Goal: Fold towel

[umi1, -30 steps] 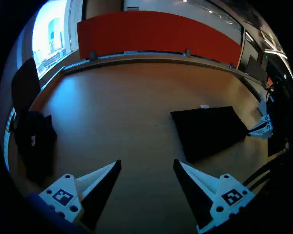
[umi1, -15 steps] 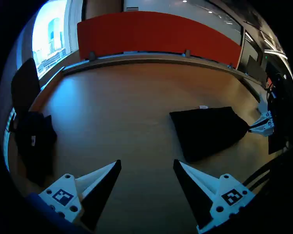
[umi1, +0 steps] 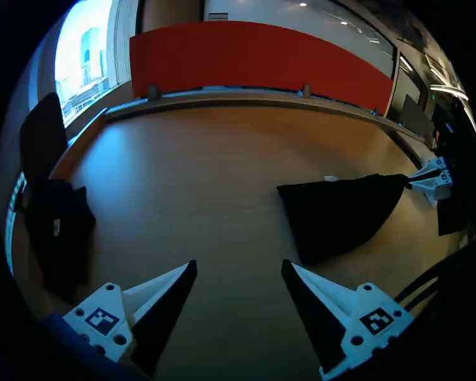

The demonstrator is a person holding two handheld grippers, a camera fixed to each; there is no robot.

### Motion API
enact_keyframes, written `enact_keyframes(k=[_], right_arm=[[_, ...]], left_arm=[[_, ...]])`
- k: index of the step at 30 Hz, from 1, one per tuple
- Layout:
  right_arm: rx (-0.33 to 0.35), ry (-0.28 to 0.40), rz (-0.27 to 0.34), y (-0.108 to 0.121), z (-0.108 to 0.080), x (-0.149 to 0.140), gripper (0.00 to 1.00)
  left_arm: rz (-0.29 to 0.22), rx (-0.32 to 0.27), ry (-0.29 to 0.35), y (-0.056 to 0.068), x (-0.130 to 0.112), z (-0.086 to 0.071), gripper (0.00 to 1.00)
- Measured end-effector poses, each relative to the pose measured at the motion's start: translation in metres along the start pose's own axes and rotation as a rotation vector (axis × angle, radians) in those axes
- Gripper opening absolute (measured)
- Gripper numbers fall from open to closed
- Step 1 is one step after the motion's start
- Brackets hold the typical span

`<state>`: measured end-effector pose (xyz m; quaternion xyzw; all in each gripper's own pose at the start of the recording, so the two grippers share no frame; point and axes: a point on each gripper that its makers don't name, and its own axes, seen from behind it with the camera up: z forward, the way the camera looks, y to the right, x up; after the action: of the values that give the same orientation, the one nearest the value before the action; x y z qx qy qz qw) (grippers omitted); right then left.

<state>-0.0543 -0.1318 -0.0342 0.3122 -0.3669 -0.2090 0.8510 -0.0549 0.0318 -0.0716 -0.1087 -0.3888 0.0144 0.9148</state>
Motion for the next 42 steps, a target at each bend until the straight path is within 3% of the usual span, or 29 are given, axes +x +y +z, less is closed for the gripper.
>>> enact_keyframes(k=[11,21,42], right_arm=[[0.015,0.027,-0.052,-0.007,0.002,0.027,0.06],[0.046,0.036,-0.117,-0.019,0.015,0.052,0.06],[0.204,0.024,-0.262,-0.104,0.074,0.099,0.06]], left_arm=[[-0.004,0.005,0.010,-0.004,0.003,-0.005,0.99],[-0.011,0.013,0.017,-0.010,0.002,-0.010,1.00],[-0.085,0.007,0.042,-0.018,0.004,-0.017,0.99]])
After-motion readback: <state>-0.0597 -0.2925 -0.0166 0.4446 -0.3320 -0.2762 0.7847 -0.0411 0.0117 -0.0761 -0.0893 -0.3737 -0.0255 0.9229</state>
